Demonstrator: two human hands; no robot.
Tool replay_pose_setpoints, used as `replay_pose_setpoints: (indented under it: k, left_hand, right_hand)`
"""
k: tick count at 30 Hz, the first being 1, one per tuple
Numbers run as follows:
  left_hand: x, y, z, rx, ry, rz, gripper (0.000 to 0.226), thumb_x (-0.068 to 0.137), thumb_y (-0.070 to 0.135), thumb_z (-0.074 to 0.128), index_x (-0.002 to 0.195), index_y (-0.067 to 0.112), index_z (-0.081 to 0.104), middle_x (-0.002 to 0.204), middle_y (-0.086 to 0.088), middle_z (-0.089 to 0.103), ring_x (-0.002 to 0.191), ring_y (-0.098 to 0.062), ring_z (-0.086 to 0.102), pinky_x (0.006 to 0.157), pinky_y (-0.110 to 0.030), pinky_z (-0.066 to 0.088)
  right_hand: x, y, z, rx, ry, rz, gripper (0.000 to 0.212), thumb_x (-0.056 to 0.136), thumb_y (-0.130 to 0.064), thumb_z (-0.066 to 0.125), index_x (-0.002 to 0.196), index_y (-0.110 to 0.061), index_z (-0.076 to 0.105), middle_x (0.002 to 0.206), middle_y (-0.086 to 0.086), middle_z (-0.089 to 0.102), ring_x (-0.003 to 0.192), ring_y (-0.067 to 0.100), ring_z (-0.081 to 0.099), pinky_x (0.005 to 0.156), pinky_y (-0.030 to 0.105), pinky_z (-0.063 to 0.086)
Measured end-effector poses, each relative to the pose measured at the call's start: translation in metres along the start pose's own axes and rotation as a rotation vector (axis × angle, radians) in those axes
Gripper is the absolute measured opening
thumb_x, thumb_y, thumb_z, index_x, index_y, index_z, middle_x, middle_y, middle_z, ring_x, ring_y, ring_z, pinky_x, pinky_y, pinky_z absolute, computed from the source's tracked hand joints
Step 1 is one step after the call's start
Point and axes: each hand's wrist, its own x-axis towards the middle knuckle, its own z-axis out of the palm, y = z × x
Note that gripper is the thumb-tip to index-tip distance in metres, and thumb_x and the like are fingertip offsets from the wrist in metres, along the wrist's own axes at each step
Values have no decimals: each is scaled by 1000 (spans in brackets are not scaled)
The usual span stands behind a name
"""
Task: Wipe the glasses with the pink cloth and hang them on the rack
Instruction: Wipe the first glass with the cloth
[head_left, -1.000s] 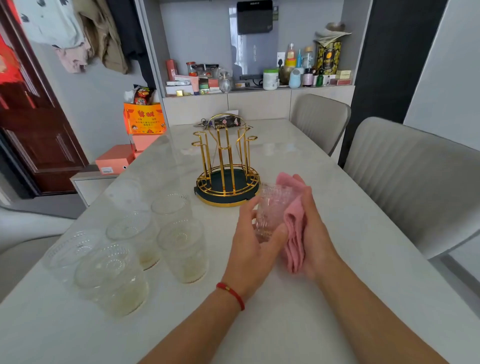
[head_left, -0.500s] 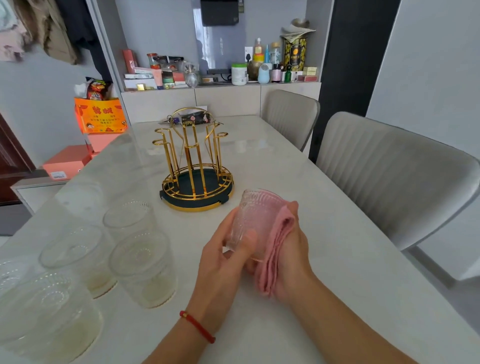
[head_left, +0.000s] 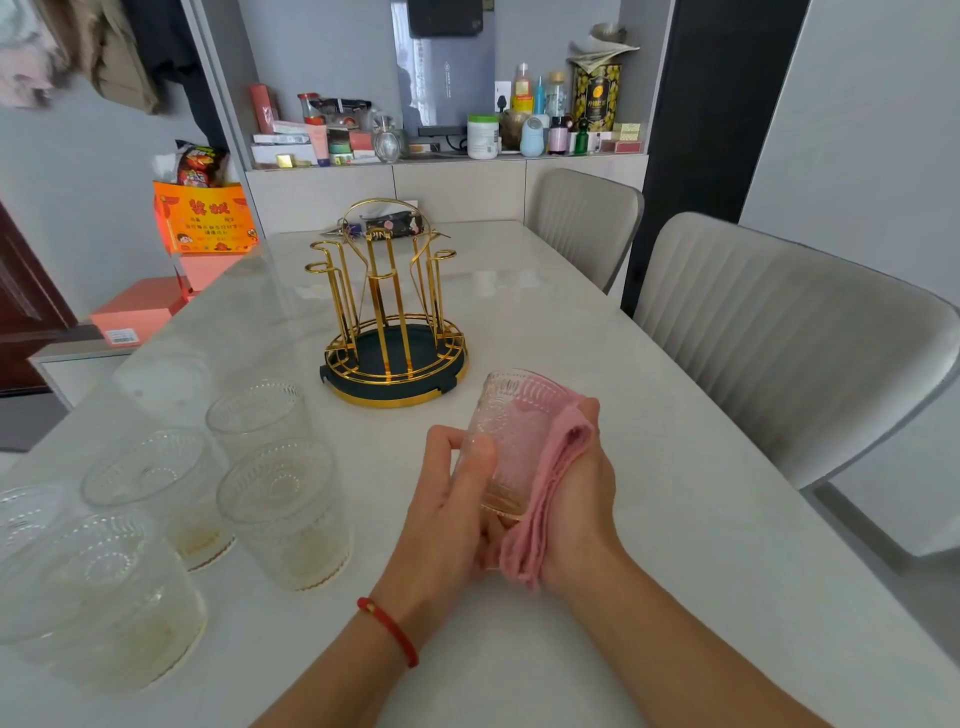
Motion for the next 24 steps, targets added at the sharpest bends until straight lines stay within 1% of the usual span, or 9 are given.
replay_pose_setpoints:
  k: [3, 6, 11, 13, 16, 18, 20, 22, 24]
  left_hand:
    - [2, 2, -4, -48, -95, -98, 32, 104, 59, 35, 90, 30, 35, 65, -14, 60, 48, -27, 50, 42, -24, 30]
    - [3, -1, 5, 81, -3, -66, 34, 102, 64, 30, 101, 30, 37, 58, -7, 65, 52, -30, 58, 40, -31, 43]
    - [-7, -7, 17, 203, 63, 72, 44, 89, 72, 34, 107, 33, 40, 63, 1, 62, 51, -9, 57, 49, -24, 48]
    - [-6, -1, 14, 143, 50, -79, 45, 98, 69, 33, 106, 26, 42, 74, -5, 61, 55, -11, 57, 49, -25, 46]
    - [-4, 6, 6, -29, -67, -366, 82, 93, 79, 25, 106, 2, 49, 69, -12, 58, 45, -19, 49, 41, -21, 29]
    - [-3, 3, 6, -47, -128, -386, 90, 92, 82, 16, 95, 0, 54, 62, -15, 56, 38, -17, 44, 38, -19, 23]
    - [-4, 2, 10, 28, -67, -338, 88, 91, 81, 17, 106, 1, 50, 62, -14, 59, 39, -19, 48, 37, -21, 31]
    - [-7, 0, 13, 75, 23, -187, 59, 93, 76, 29, 113, 21, 41, 64, -9, 59, 42, -18, 52, 37, -23, 36]
    - [-12, 0, 16, 126, 4, -65, 58, 83, 76, 41, 111, 26, 36, 59, -1, 59, 44, -14, 53, 38, -24, 39]
  right_hand:
    - [7, -3, -5, 37, 3, 88, 75, 91, -76, 41, 124, -14, 67, 112, 23, 74, 100, 51, 70, 72, 58, 60]
    - [9, -4, -1, 18, 59, -5, 64, 97, -68, 40, 121, -16, 68, 110, 20, 75, 97, 47, 72, 83, 65, 57]
    - [3, 7, 3, 11, 127, -220, 57, 96, -68, 42, 123, -25, 69, 117, 10, 75, 109, 36, 71, 98, 63, 52]
    - [-1, 3, 2, 9, 136, -181, 56, 98, -65, 42, 123, -22, 68, 114, 11, 75, 99, 35, 74, 85, 59, 59]
    - [-2, -8, -1, 36, 110, -50, 59, 98, -66, 39, 116, -17, 67, 101, 16, 76, 81, 40, 75, 56, 42, 59]
    - [-2, -10, 1, 39, 110, -12, 61, 96, -70, 39, 112, -18, 68, 101, 16, 76, 88, 42, 73, 63, 47, 60]
    - [-5, -8, 4, 19, 138, -66, 55, 99, -66, 38, 108, -21, 68, 101, 14, 76, 92, 39, 73, 78, 56, 60]
    - [-3, -3, 5, -2, 150, -167, 53, 102, -62, 35, 106, -22, 69, 101, 11, 77, 94, 34, 73, 89, 58, 58]
    - [-3, 1, 5, -1, 139, -227, 59, 97, -67, 39, 112, -20, 72, 104, 10, 78, 100, 34, 74, 94, 61, 55]
